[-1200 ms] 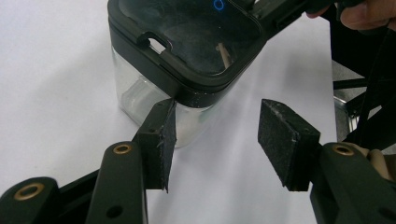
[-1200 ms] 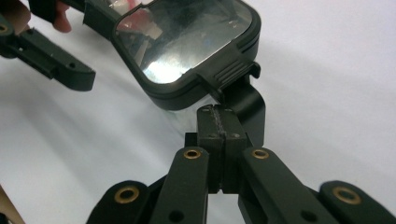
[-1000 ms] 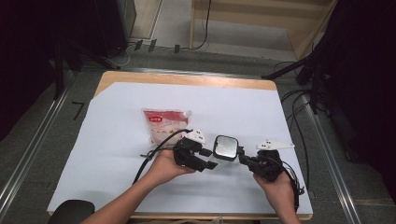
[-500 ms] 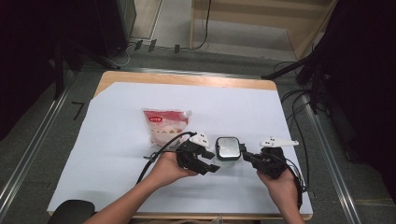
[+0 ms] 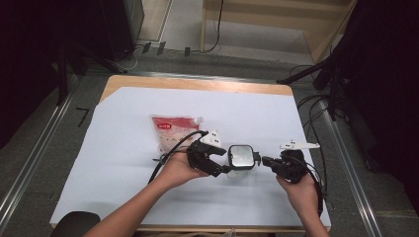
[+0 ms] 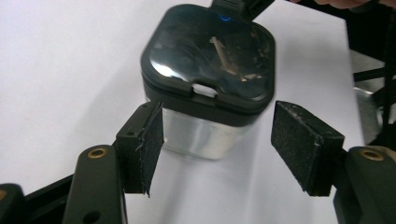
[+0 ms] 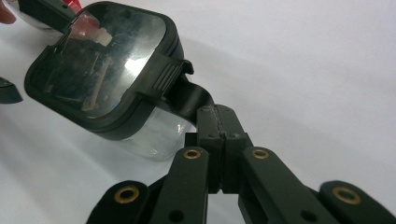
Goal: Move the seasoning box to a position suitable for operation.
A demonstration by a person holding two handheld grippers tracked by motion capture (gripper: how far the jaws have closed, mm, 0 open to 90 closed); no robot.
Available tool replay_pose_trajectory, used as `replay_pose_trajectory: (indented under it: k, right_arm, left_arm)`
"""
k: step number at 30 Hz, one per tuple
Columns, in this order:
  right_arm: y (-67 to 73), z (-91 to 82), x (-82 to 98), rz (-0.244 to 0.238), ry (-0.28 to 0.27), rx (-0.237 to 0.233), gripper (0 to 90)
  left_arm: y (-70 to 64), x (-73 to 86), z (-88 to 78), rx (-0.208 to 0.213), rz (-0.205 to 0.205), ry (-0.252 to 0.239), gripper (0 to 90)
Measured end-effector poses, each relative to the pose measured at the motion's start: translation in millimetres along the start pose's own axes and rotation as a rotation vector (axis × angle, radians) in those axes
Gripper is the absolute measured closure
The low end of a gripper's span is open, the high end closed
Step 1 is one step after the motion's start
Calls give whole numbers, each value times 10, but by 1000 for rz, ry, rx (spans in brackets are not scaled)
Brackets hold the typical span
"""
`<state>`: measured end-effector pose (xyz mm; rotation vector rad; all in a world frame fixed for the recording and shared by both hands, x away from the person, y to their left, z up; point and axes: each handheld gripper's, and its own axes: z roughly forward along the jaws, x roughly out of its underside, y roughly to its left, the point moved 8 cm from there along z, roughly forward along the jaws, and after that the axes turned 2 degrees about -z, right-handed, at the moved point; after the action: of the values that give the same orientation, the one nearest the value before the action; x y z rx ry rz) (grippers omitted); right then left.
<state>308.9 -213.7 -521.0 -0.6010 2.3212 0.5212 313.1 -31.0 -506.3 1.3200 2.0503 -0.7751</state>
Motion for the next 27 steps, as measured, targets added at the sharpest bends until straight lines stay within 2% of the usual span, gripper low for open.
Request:
replay_pose_trajectory:
  k: [3,9,15,19,23,27]
  right_arm:
    - [-17,40,-9,-2,10,2,900]
    - [-57,101,-23,6,18,-6,900]
    - [-86,152,-31,8,29,-11,900]
    - [-93,161,-26,-4,25,-9,900]
    - [-97,163,-21,-1,23,-10,900]
    - [-94,163,-15,7,24,-12,900]
  left_arm:
    - [21,-32,46,30,-33,-19,328]
    - [35,-9,105,35,-15,-9,261]
    - [54,15,222,44,-32,0,191]
    - [71,10,275,52,-13,-16,174]
    - [65,-3,304,54,-13,-26,163]
    - [60,-20,302,46,-11,-6,163]
